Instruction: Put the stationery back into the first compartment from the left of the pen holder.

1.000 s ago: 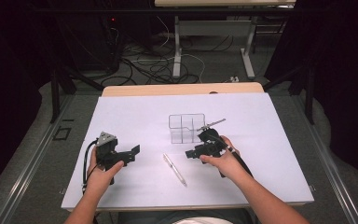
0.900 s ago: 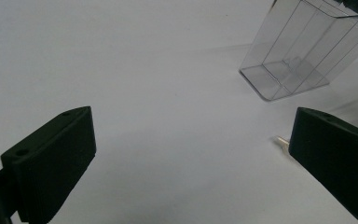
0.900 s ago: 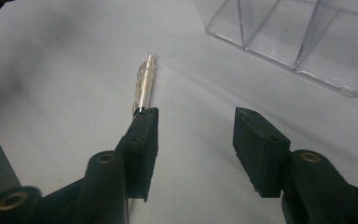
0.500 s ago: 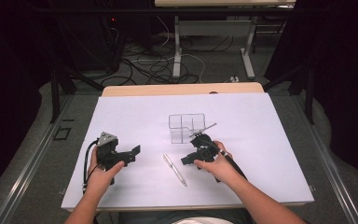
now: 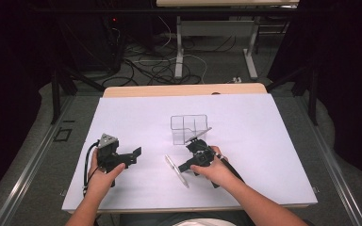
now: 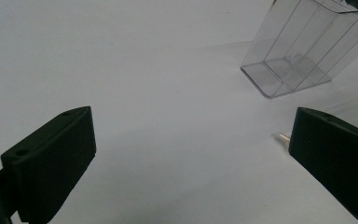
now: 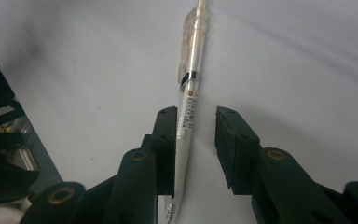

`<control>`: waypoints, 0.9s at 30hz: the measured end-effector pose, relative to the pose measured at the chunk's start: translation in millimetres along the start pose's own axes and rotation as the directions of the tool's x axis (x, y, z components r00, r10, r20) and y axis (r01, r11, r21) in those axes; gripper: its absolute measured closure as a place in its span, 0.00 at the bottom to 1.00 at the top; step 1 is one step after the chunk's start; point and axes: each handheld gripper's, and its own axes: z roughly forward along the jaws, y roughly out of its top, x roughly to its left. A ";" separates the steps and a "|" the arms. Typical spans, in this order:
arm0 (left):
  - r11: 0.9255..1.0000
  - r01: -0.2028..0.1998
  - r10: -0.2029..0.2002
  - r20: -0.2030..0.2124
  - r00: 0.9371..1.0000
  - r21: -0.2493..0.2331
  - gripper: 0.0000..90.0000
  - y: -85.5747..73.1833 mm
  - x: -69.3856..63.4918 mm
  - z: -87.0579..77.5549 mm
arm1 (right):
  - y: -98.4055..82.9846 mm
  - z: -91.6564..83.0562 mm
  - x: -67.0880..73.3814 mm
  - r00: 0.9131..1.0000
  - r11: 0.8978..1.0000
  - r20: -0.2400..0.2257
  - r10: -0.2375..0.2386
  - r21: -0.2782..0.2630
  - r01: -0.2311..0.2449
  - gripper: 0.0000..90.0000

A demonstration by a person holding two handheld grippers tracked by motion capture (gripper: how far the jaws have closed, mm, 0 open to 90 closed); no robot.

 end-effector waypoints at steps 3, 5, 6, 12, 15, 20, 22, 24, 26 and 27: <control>1.000 0.005 -0.005 -0.007 1.000 -0.007 0.01 -0.2 1.1 -1.6 | 0.9 4.0 3.1 1.000 0.998 -0.005 -0.007 0.057 0.008 0.77; 1.000 0.003 -0.003 -0.009 1.000 -0.007 0.01 -0.7 1.5 -2.6 | -0.7 9.1 5.7 1.000 0.999 -0.004 -0.001 0.048 0.001 0.77; 1.000 0.006 -0.006 -0.012 1.000 -0.006 0.01 -1.1 1.5 -3.1 | -1.1 9.9 7.4 1.000 0.998 -0.006 0.013 0.060 -0.013 0.77; 1.000 0.013 -0.014 -0.019 1.000 -0.012 0.01 -3.1 2.5 -5.7 | 0.8 12.5 8.6 1.000 0.991 0.008 -0.009 0.134 0.008 0.78; 1.000 0.011 -0.011 -0.020 1.000 -0.010 0.01 -3.6 2.9 -7.3 | -0.4 15.8 9.2 1.000 0.994 0.008 -0.003 0.106 0.002 0.80; 1.000 0.012 -0.012 -0.022 1.000 -0.010 0.01 -3.9 3.3 -8.6 | 0.4 14.6 10.8 1.000 0.991 0.021 0.023 0.134 -0.026 0.86; 1.000 0.014 -0.014 -0.021 1.000 -0.012 0.01 -4.1 3.7 -8.0 | 1.4 14.3 8.2 1.000 0.989 0.017 0.002 0.149 -0.005 0.87; 1.000 0.013 -0.013 -0.023 1.000 -0.008 0.01 -4.0 3.6 -7.5 | 0.7 15.1 8.7 0.999 0.989 0.015 0.047 0.142 -0.048 0.88; 1.000 0.010 -0.010 -0.022 1.000 -0.005 0.01 -3.7 3.4 -7.2 | -0.2 16.6 7.9 0.997 0.989 -0.013 0.070 0.132 -0.067 0.89; 1.000 0.010 -0.010 -0.022 1.000 -0.006 0.01 -3.7 3.2 -7.1 | -0.1 16.4 7.7 0.997 0.989 -0.014 0.070 0.133 -0.068 0.89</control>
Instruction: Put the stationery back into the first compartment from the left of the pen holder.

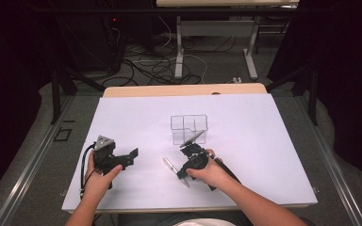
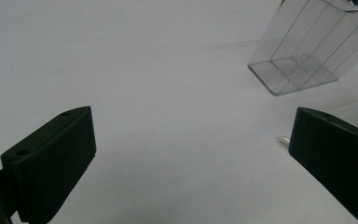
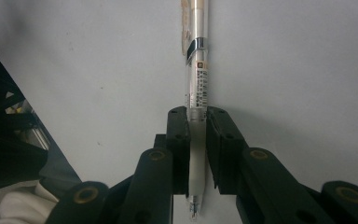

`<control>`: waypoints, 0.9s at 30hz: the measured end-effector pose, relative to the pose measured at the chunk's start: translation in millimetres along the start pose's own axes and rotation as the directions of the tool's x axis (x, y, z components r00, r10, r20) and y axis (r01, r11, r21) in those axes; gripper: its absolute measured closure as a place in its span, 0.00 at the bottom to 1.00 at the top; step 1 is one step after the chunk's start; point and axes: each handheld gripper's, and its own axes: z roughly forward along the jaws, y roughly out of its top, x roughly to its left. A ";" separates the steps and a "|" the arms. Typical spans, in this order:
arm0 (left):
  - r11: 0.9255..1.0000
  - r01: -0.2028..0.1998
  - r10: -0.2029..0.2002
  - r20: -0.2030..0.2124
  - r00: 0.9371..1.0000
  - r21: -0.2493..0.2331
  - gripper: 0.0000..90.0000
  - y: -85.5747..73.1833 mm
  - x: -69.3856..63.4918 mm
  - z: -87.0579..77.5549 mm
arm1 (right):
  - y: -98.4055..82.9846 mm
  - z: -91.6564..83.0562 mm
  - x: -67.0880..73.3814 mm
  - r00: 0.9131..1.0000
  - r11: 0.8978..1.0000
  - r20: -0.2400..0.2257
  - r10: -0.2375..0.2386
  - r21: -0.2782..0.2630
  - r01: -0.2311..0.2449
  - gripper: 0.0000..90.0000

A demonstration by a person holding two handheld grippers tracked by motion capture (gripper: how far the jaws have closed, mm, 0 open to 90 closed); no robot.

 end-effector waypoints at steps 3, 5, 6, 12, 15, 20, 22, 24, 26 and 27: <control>1.000 0.007 -0.007 0.002 1.000 -0.003 0.01 -0.1 -0.7 0.8 | 0.0 0.2 0.3 1.000 1.000 0.002 0.013 -0.002 -0.013 0.89; 1.000 0.007 -0.007 0.002 1.000 -0.006 0.01 -0.1 -0.8 1.1 | 0.0 0.4 -0.1 1.000 1.000 -0.001 0.015 -0.001 -0.015 0.89; 1.000 0.005 -0.005 0.003 1.000 -0.004 0.01 0.1 -0.7 0.8 | 0.2 -0.4 -0.6 1.000 1.000 -0.002 0.016 0.007 -0.016 0.89; 1.000 0.005 -0.005 0.005 1.000 -0.006 0.01 -0.2 -0.9 1.3 | -0.8 -0.4 -1.0 1.000 1.000 -0.008 0.014 -0.004 -0.014 0.89; 1.000 0.003 -0.003 0.004 1.000 -0.004 0.01 -0.1 -0.9 1.3 | -1.2 -1.2 -1.4 1.000 1.000 -0.005 0.008 -0.003 -0.008 0.89; 1.000 -0.005 0.005 0.004 1.000 0.005 0.01 -0.1 -0.8 1.5 | 0.0 -8.5 -1.4 1.000 1.000 0.016 -0.015 -0.001 0.015 0.89; 1.000 0.001 -0.001 0.005 1.000 0.000 0.01 -0.1 -1.2 2.0 | -0.6 -9.9 -1.7 0.998 0.997 0.022 -0.053 -0.052 0.054 0.89; 1.000 0.000 0.000 0.006 1.000 0.003 0.01 0.0 -1.2 2.1 | -0.3 -14.9 -0.7 0.996 0.996 0.044 -0.079 -0.038 0.081 0.89; 1.000 -0.001 0.001 0.007 1.000 0.003 0.01 0.2 -1.2 2.5 | -1.1 -17.3 -0.5 0.991 0.989 0.067 -0.119 -0.083 0.124 0.89; 1.000 0.000 0.000 0.006 1.000 0.001 0.01 0.1 -1.4 2.8 | -0.3 -22.8 2.0 0.989 0.992 0.086 -0.122 -0.029 0.125 0.89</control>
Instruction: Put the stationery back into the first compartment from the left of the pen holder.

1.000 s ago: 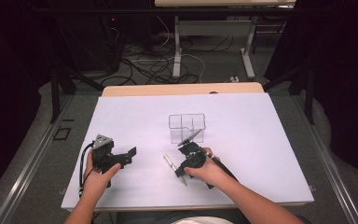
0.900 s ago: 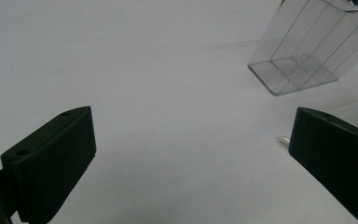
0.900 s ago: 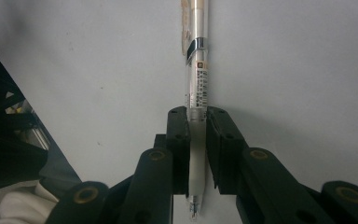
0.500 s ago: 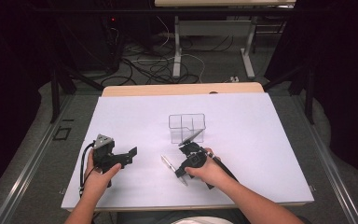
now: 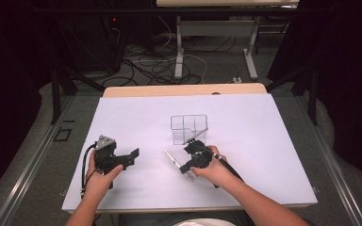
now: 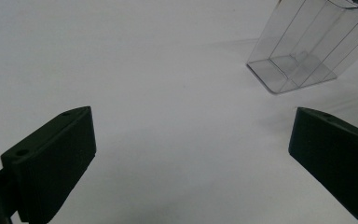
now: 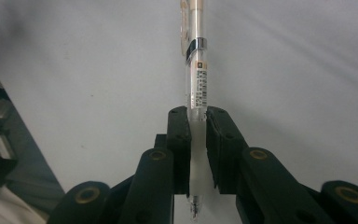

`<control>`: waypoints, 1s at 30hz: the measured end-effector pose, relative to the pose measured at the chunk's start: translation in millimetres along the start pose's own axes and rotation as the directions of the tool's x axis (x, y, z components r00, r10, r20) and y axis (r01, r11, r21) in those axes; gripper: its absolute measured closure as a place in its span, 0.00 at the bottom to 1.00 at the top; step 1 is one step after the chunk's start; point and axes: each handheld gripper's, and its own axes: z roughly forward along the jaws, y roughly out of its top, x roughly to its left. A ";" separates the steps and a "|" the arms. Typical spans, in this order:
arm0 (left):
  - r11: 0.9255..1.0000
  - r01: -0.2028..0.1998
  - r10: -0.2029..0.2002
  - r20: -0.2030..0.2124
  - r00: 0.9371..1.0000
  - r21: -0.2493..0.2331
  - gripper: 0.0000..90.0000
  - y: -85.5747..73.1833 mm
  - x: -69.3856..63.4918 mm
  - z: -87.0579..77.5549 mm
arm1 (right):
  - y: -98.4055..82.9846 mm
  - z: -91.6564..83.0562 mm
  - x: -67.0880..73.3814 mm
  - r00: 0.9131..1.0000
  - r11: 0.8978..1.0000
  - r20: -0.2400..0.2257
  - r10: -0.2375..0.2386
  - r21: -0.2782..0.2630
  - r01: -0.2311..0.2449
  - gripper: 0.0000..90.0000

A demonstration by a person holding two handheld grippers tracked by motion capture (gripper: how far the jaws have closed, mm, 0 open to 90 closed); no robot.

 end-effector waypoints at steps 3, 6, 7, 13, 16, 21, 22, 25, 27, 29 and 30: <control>1.000 -0.002 0.002 0.005 1.000 0.004 0.01 0.5 -0.3 0.7 | -1.9 -2.6 3.0 0.999 0.998 0.048 -0.022 -0.050 0.025 0.89; 1.000 -0.009 0.009 0.003 1.000 0.012 0.01 0.8 -0.2 1.2 | -3.1 -6.2 2.4 0.984 0.985 0.125 -0.128 -0.101 0.141 0.89; 1.000 -0.010 0.010 0.004 1.000 0.011 0.01 0.8 -0.3 1.6 | -3.4 -7.7 4.1 0.978 0.981 0.151 -0.145 -0.109 0.162 0.89; 1.000 -0.009 0.009 0.006 1.000 0.006 0.01 1.2 -0.9 1.9 | -5.9 -14.1 14.1 0.890 0.915 0.314 -0.331 -0.124 0.384 0.89; 1.000 -0.016 0.016 0.005 1.000 0.013 0.01 1.4 -0.9 1.4 | -9.0 -14.8 24.0 0.778 0.831 0.423 -0.465 -0.093 0.548 0.89; 1.000 -0.018 0.018 0.005 1.000 0.010 0.02 3.2 -1.3 0.6 | -15.5 -17.5 33.7 0.595 0.694 0.539 -0.597 -0.025 0.720 0.89; 1.000 -0.023 0.023 0.005 1.000 0.012 0.02 3.9 -1.5 -0.1 | -16.9 -18.0 34.1 0.555 0.666 0.561 -0.614 -0.010 0.746 0.89; 0.999 -0.035 0.035 0.012 0.999 0.018 0.02 5.6 -3.3 -0.7 | -20.3 -18.3 33.8 0.482 0.617 0.601 -0.638 0.024 0.787 0.89; 0.999 -0.047 0.047 0.019 0.999 0.019 0.02 6.4 -5.3 -0.2 | -23.5 -17.5 31.4 0.393 0.552 0.632 -0.668 0.068 0.831 0.89; 0.998 -0.056 0.054 0.040 0.998 0.041 0.02 7.0 -7.3 0.2 | -27.7 -17.2 29.6 0.312 0.497 0.646 -0.696 0.120 0.860 0.89; 0.997 -0.053 0.050 0.054 0.997 0.052 0.02 6.8 -9.1 0.7 | -30.2 -16.0 28.0 0.272 0.460 0.653 -0.707 0.133 0.878 0.89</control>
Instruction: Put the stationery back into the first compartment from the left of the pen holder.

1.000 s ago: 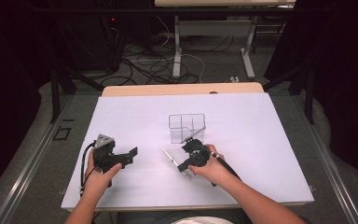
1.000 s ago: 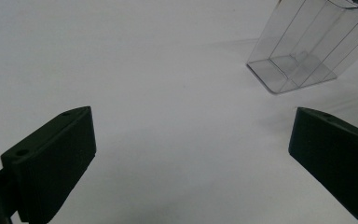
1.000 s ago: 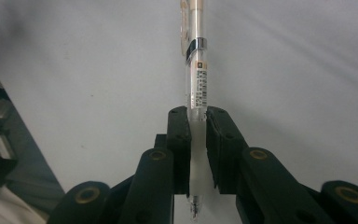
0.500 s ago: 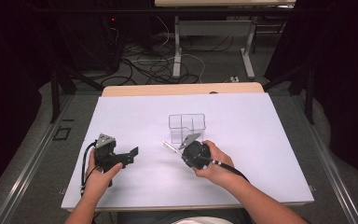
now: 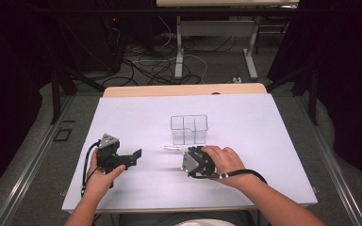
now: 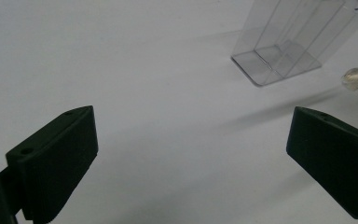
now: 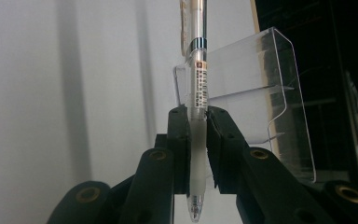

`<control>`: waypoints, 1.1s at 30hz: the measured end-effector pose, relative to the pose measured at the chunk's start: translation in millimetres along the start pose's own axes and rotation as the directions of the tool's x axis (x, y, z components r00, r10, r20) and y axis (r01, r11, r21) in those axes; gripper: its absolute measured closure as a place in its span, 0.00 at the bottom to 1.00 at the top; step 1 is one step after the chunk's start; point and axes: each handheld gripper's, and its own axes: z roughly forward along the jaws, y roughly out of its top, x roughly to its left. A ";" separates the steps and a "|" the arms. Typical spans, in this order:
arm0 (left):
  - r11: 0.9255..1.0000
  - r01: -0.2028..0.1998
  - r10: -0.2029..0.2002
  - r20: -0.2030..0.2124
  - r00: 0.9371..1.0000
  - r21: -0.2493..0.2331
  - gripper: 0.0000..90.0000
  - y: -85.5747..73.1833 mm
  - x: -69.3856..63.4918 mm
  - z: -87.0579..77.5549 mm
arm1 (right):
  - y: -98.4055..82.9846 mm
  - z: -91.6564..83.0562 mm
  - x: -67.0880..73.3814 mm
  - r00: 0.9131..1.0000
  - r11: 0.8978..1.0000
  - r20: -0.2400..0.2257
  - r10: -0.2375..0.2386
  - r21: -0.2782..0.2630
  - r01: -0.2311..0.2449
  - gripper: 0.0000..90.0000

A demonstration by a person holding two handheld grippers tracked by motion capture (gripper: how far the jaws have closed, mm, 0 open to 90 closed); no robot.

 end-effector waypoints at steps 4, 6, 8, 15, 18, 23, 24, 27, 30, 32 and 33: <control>0.999 -0.029 0.028 0.040 0.999 0.019 0.02 -0.3 -4.6 2.6 | -9.2 -1.3 7.5 0.992 0.992 0.044 -0.122 -0.013 0.122 0.89; 0.999 -0.046 0.045 0.050 0.998 0.022 0.01 0.0 -7.7 3.6 | -14.2 -1.6 13.5 0.985 0.987 0.073 -0.156 -0.014 0.158 0.89; 0.998 -0.057 0.055 0.062 0.997 0.031 0.01 -0.1 -11.3 4.9 | -14.6 -2.3 15.5 0.983 0.986 0.080 -0.165 -0.002 0.165 0.89; 0.983 -0.175 0.172 0.070 0.983 0.050 0.00 -1.2 -22.8 8.9 | -11.4 -0.1 21.9 0.975 0.978 0.095 -0.199 -0.039 0.204 0.89; 0.975 -0.211 0.205 0.085 0.975 0.064 0.05 -2.3 -27.7 10.3 | -9.9 1.6 25.7 0.971 0.973 0.086 -0.224 -0.038 0.228 0.89; 0.962 -0.258 0.249 0.104 0.963 0.087 0.11 -2.8 -34.9 11.7 | -8.0 1.4 29.1 0.965 0.967 0.088 -0.245 -0.045 0.250 0.89; 0.961 -0.263 0.253 0.111 0.961 0.086 0.13 -2.5 -35.7 12.1 | -7.6 1.8 30.8 0.966 0.968 0.091 -0.242 -0.051 0.247 0.89; 0.959 -0.269 0.255 0.135 0.958 0.095 0.17 -1.8 -38.2 11.4 | -6.2 2.0 32.1 0.958 0.959 0.094 -0.272 -0.053 0.278 0.89; 0.958 -0.271 0.255 0.154 0.955 0.095 0.18 -0.5 -41.0 11.2 | -6.1 1.5 35.1 0.948 0.951 0.100 -0.301 -0.047 0.307 0.89; 0.956 -0.275 0.256 0.165 0.953 0.103 0.19 0.6 -42.9 11.4 | -6.6 2.0 36.9 0.935 0.938 0.120 -0.333 -0.059 0.342 0.89; 0.956 -0.274 0.255 0.170 0.952 0.104 0.20 0.9 -44.0 11.6 | -6.3 1.8 36.9 0.928 0.930 0.109 -0.357 -0.055 0.364 0.89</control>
